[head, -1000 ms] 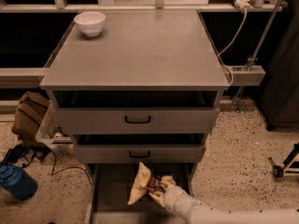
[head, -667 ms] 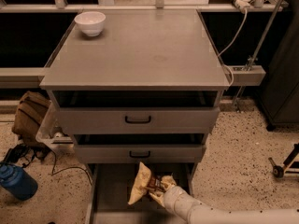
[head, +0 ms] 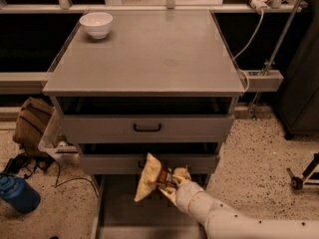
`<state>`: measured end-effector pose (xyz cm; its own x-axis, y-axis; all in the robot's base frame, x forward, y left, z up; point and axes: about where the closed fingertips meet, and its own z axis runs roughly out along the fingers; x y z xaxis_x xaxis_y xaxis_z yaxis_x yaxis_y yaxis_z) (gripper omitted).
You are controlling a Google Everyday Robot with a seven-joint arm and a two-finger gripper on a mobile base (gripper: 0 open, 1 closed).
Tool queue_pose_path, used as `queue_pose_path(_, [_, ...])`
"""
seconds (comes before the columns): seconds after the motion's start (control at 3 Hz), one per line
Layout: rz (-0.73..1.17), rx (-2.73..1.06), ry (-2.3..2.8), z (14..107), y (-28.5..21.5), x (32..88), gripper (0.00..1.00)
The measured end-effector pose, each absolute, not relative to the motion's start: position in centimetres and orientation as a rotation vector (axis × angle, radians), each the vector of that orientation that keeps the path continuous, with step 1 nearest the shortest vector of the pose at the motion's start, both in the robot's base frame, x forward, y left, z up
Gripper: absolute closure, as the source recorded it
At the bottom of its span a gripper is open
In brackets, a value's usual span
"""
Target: Pick brown chip bag from bottom drawer and place on counter
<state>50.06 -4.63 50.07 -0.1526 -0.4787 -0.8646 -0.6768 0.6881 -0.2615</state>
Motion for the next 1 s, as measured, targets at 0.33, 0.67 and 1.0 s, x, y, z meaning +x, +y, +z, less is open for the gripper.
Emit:
queue_pose_path(0.33, [0.169,-0.937,1.705,59.2,-3.7,51.4,1.00])
queue_pose_path(0.67, [0.117,-0.962,1.631,64.6,-3.2,51.9,1.00])
queue_pose_path(1.0, [0.116,-0.961,1.631,64.7,-3.2,51.9,1.00])
